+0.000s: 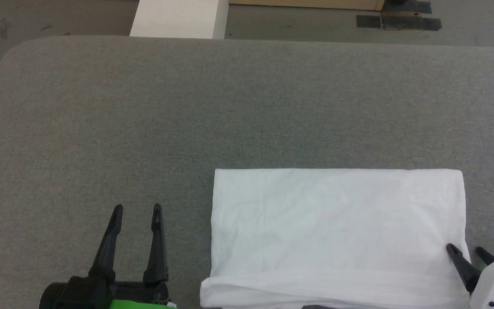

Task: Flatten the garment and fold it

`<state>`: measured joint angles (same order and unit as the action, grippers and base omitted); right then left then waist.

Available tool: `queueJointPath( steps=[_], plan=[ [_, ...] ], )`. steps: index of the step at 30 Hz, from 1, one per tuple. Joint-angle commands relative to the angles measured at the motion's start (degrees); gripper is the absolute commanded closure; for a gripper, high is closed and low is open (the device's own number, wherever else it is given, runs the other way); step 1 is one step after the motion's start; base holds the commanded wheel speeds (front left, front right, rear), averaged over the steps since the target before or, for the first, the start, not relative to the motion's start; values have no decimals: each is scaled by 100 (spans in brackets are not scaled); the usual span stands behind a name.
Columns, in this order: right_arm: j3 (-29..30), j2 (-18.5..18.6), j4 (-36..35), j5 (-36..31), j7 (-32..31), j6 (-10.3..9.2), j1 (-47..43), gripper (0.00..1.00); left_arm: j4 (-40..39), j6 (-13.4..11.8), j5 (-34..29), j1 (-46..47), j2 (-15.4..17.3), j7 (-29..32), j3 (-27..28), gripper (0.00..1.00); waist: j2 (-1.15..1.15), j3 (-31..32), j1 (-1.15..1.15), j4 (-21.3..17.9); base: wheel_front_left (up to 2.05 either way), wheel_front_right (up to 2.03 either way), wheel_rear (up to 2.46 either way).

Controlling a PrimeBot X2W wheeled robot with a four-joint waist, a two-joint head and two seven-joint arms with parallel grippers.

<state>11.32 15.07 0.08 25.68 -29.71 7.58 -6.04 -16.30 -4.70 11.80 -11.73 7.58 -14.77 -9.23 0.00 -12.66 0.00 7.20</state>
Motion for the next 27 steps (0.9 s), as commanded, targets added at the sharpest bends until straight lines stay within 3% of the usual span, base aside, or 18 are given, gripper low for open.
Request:
queueJointPath(
  steps=[1,3,4,5,13,24,27],
  plan=[
    [-62,47,134,21,53,-9,121,0,17,40,-57,133,-31,-22,-6,0,0,-182,0,168,0,0,0],
    [-211,115,311,84,40,-9,178,0,36,64,-95,172,-48,-22,-10,0,0,-233,0,198,0,0,0],
    [-283,134,395,168,13,-9,207,58,47,76,-108,187,-59,-22,-10,0,0,-247,0,206,0,0,0],
    [-326,144,455,233,-17,-9,228,100,55,83,-114,195,-69,-22,-7,0,0,-254,0,207,0,0,0],
    [-290,271,656,357,30,-9,457,100,187,153,-97,205,-132,-22,61,0,0,-50,0,42,0,0,0],
    [1269,462,1071,-110,329,-9,738,100,293,255,-48,91,-149,-22,150,0,0,266,0,-212,0,0,0],
    [1420,499,1057,-205,282,-9,732,100,318,275,-38,81,-163,-23,152,0,0,264,0,-259,0,0,0]
  ],
)
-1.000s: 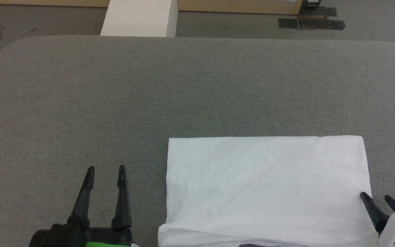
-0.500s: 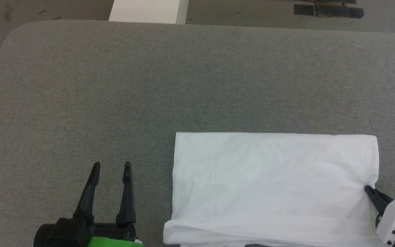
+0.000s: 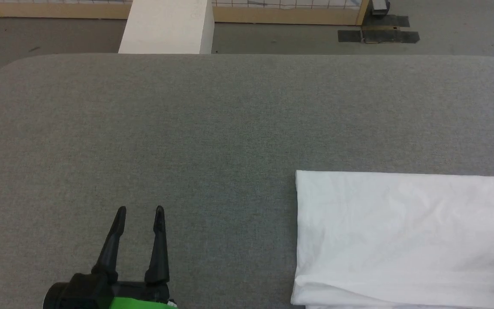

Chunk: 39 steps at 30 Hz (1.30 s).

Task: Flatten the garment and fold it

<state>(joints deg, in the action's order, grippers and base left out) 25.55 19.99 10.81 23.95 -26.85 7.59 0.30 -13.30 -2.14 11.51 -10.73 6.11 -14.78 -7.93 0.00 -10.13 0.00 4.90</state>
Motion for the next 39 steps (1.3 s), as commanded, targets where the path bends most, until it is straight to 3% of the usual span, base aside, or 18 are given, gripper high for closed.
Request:
queueJointPath(
  steps=[1,14,20,24,29,39],
  plan=[
    [-31,-4,-82,-25,-54,-10,94,100,28,26,-3,-20,-25,-21,20,0,0,10,0,-52,0,0,0],
    [-1717,-493,-2185,594,-1225,-10,-293,100,246,169,46,33,-136,-21,-69,0,0,130,0,-35,0,0,0],
    [-2555,-671,-2600,612,-1538,-10,-240,100,350,263,73,42,-160,-22,-79,0,0,185,0,112,0,0,0],
    [-3159,-899,-2405,543,-1541,-10,59,100,432,327,86,75,-187,-22,-105,0,0,199,0,252,0,0,0],
    [-3454,-1131,-1940,333,-1375,-10,337,100,493,356,93,96,-210,-22,-122,0,0,176,0,320,0,0,0],
    [-3947,-1560,-310,-605,-901,-10,1083,100,640,397,120,290,-267,-22,-206,0,0,95,0,394,0,0,0]
  ],
)
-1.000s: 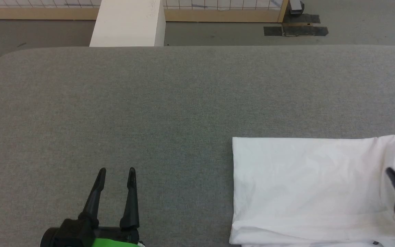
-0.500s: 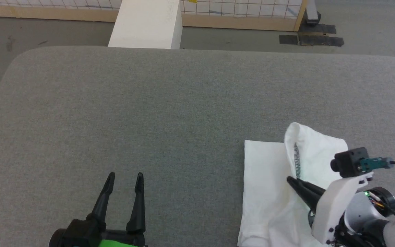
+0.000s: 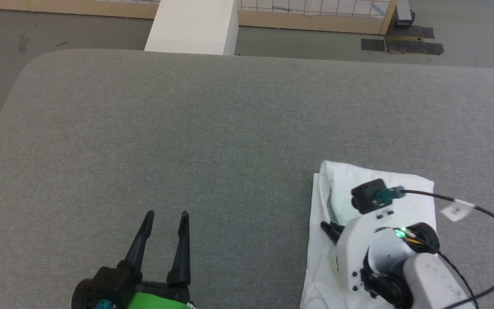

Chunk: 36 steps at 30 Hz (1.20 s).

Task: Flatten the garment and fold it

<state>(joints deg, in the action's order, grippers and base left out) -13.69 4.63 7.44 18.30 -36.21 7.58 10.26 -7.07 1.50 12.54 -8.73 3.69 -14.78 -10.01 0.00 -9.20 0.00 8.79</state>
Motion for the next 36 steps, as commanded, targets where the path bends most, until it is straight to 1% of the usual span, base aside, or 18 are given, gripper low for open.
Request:
queueJointPath(
  steps=[1,2,3,4,5,6,9,13,15,17,20,22,25,29,33,36],
  plan=[
    [-74,-47,228,-188,50,-9,169,100,36,38,24,112,-30,-22,-10,0,0,8,0,12,0,0,0],
    [-112,-63,373,-293,80,-9,235,99,52,40,29,127,-34,-22,-20,0,0,13,0,17,0,0,0],
    [-128,-86,552,-386,114,-9,305,86,72,42,34,141,-39,-22,-31,0,0,24,0,18,0,0,0],
    [-132,-109,720,-430,129,-9,362,58,91,45,39,147,-43,-22,-39,0,0,41,0,17,0,0,0],
    [-137,-125,825,-438,149,-9,411,11,105,46,43,148,-46,-22,-43,0,0,50,0,15,0,0,0],
    [-133,-138,896,-423,197,-9,467,0,117,49,48,149,-49,-22,-47,0,0,57,0,13,0,0,0],
    [-93,-164,952,-195,378,-9,616,0,150,61,58,146,-55,-22,-51,0,0,80,0,-3,0,0,0],
    [112,-164,563,223,449,-9,596,0,138,66,56,114,-59,-22,-14,0,0,84,0,-58,0,0,0],
    [387,-39,210,364,414,-9,455,0,119,62,46,88,-61,-22,14,0,0,73,0,-105,0,0,0],
    [741,188,-190,428,349,-9,223,0,103,63,35,64,-62,-22,28,0,0,59,0,-145,0,0,0],
    [1455,492,-807,423,292,-9,-272,0,68,52,11,40,-65,-22,34,0,0,19,0,-207,0,0,0],
    [1864,561,-1118,432,213,-9,-639,0,32,32,-10,27,-66,-22,44,0,0,-14,0,-261,0,0,0],
    [2303,507,-1386,442,128,-9,-1064,0,-20,14,-49,29,-68,-22,48,0,0,-60,0,-323,0,0,0],
    [2440,331,-1369,401,152,-9,-1319,0,-78,6,-126,64,-69,-22,55,0,0,-107,0,-371,0,0,0],
    [2329,155,-1041,362,252,-9,-1285,0,-86,22,-195,111,-46,-22,48,0,0,-118,0,-350,0,0,0],
    [2293,56,-650,272,377,-9,-1181,0,-74,41,-220,129,-17,-22,31,0,0,-112,0,-299,0,0,0]
  ],
)
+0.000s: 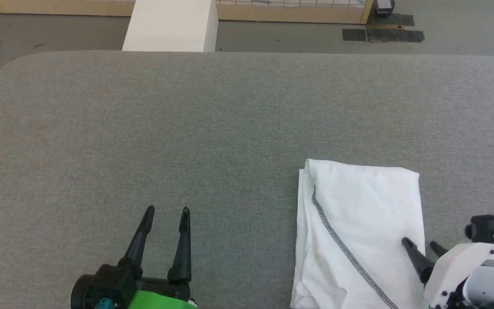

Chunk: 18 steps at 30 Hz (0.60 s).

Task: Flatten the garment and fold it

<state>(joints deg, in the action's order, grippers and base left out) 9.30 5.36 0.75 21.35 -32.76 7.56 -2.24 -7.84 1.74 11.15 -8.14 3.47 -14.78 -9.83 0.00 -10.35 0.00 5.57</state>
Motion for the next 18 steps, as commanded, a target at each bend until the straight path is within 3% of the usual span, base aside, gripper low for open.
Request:
queueJointPath(
  steps=[1,4,5,6,13,18],
  plan=[
    [-11,-30,144,-79,70,-8,100,0,9,22,-85,74,12,-22,3,0,0,6,0,44,0,0,0],
    [27,-82,570,-186,218,-8,211,0,31,35,-95,80,36,-21,-29,0,0,23,0,122,0,0,0],
    [19,-115,790,-184,324,-8,286,40,43,41,-102,93,49,-17,-53,0,0,36,0,174,0,0,0],
    [7,-128,873,-173,367,-8,316,100,45,40,-106,99,55,-17,-60,0,0,42,0,189,0,0,0],
    [-174,-97,1012,-152,663,-8,541,100,-10,16,-126,120,74,-18,-104,0,0,121,0,104,0,0,0],
    [-211,341,789,-163,592,-8,770,100,-76,6,-126,130,94,-17,-130,0,0,79,0,-138,0,0,0]
  ],
)
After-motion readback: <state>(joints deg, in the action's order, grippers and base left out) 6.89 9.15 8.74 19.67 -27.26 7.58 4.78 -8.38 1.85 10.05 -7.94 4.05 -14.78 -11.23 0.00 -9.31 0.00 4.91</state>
